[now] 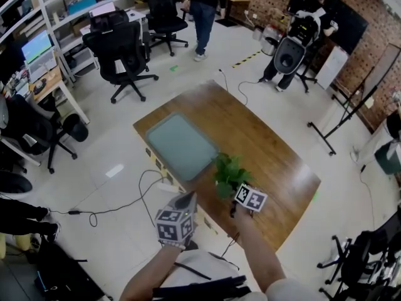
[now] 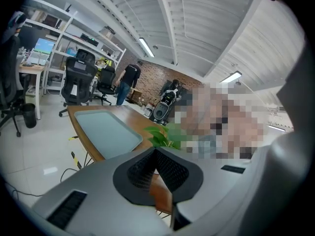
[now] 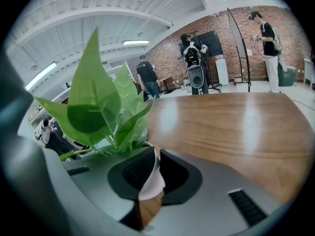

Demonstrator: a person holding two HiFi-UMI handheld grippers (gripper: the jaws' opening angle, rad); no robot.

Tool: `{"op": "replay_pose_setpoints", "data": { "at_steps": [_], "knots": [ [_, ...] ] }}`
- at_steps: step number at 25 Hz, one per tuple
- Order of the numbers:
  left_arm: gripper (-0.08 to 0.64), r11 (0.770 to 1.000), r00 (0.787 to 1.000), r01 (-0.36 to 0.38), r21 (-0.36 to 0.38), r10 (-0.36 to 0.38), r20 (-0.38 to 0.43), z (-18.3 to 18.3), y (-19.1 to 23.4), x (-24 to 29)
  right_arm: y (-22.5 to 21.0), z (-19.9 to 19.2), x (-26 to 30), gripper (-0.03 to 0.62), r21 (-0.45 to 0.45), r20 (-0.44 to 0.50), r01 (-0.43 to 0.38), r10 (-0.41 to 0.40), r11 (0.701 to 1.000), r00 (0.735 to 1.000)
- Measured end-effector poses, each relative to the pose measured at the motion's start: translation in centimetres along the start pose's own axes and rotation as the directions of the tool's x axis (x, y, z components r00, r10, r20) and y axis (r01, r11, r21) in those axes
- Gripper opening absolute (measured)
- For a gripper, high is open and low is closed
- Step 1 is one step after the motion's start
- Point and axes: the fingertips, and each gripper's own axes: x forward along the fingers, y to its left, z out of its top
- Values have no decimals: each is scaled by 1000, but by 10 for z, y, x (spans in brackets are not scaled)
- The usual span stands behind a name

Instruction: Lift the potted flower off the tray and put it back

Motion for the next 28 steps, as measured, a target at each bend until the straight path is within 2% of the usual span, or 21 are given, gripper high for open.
{"op": "replay_pose_setpoints", "data": {
  "at_steps": [7, 9, 12, 20, 28],
  "knots": [
    [-6, 1000, 1000, -9, 7, 9, 6, 1, -1, -3, -5, -3, -1, 79, 59, 1, 3, -3, 998, 1000],
    [-6, 1000, 1000, -6, 10, 6, 6, 1, -5, -3, -7, -3, -4, 121, 77, 6, -5, 5, 997, 1000],
    [-6, 1000, 1000, -4, 13, 4, 5, 0, -13, -5, -12, 3, -16, 146, 100, 33, -15, 12, 995, 999],
    [-6, 1000, 1000, 15, 13, -16, 25, -9, -34, -12, -29, 18, -87, 147, 162, 135, -61, 39, 985, 990],
    [-5, 999, 998, 32, 6, -32, 50, -23, -65, -24, -21, 18, -164, 147, 132, 174, -153, 130, 979, 976]
  ]
}}
